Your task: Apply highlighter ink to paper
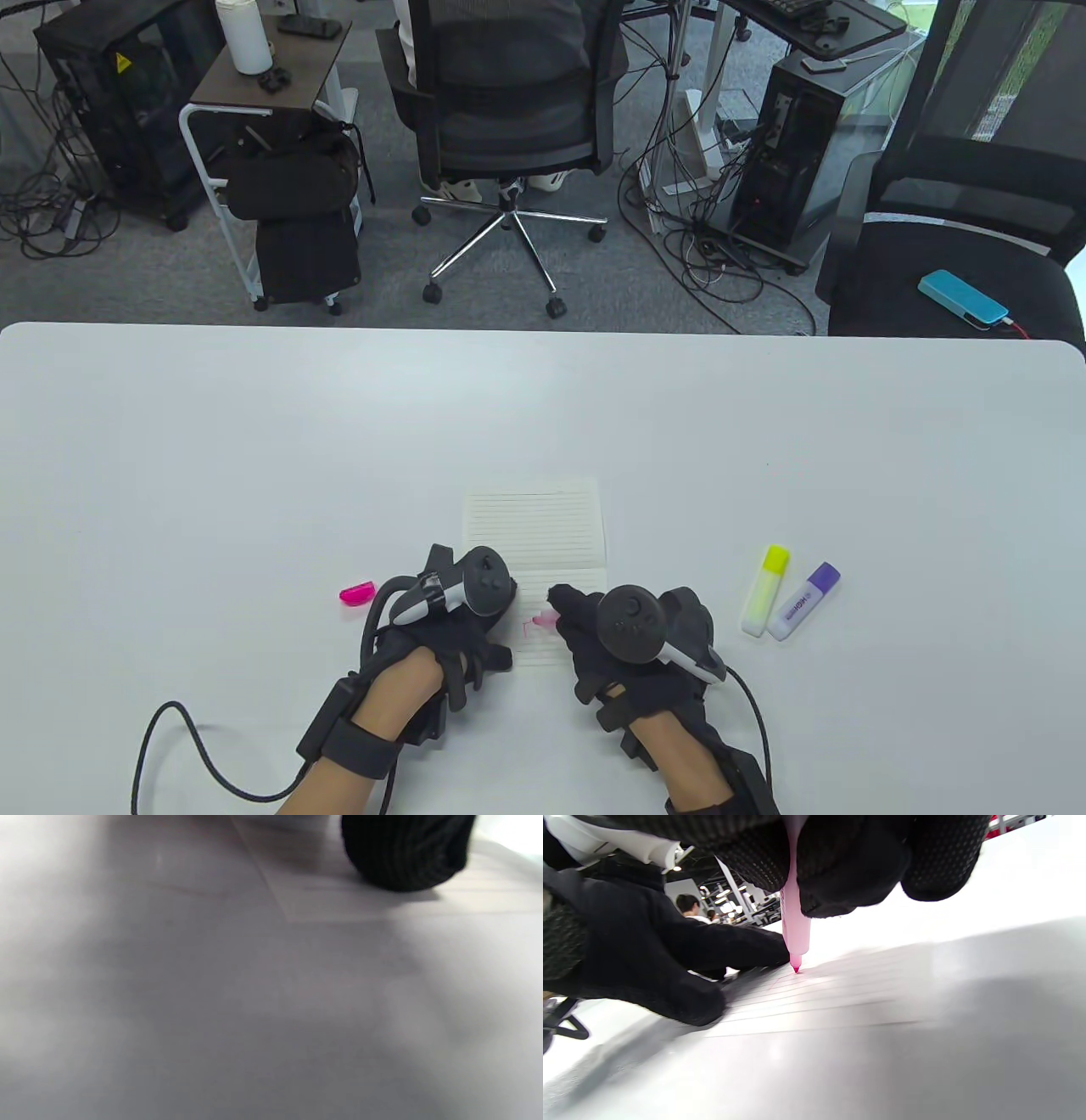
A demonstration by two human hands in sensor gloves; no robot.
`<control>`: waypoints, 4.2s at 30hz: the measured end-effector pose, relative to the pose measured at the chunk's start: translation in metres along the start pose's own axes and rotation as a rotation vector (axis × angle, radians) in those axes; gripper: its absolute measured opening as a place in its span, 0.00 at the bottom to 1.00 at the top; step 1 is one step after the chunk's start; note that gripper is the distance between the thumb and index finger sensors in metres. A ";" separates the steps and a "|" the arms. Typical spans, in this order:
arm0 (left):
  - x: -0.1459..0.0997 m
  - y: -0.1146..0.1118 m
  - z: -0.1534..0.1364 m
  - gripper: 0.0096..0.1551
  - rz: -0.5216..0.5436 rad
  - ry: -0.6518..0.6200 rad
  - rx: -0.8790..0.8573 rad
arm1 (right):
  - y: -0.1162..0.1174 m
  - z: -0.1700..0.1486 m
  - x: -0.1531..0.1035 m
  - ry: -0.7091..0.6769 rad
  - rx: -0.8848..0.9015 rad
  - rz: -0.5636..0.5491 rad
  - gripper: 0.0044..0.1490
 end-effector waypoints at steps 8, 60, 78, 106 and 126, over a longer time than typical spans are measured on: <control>0.000 0.000 0.000 0.51 0.000 0.002 -0.004 | 0.001 -0.002 0.000 0.005 0.024 0.007 0.27; -0.001 0.000 0.000 0.51 -0.011 0.004 -0.009 | 0.005 0.004 -0.001 -0.020 0.098 0.066 0.25; -0.001 -0.001 0.000 0.51 -0.014 0.003 -0.010 | 0.007 0.003 0.002 -0.014 0.101 0.049 0.25; -0.001 0.000 0.000 0.51 -0.016 0.004 -0.010 | 0.004 0.001 0.003 0.010 0.102 0.051 0.25; -0.001 0.000 0.000 0.51 -0.018 0.005 -0.010 | 0.003 -0.002 0.003 0.018 0.101 0.038 0.24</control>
Point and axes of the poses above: the tracker on the back of each hand, its own z axis roughly to the thumb side, its own x axis roughly from the wrist to the fingertips, y = z × x, the point moved 4 cm from there along x, roughly from the wrist to the fingertips, and after that the axes turned 6 degrees about -z, right-handed, at the moved point
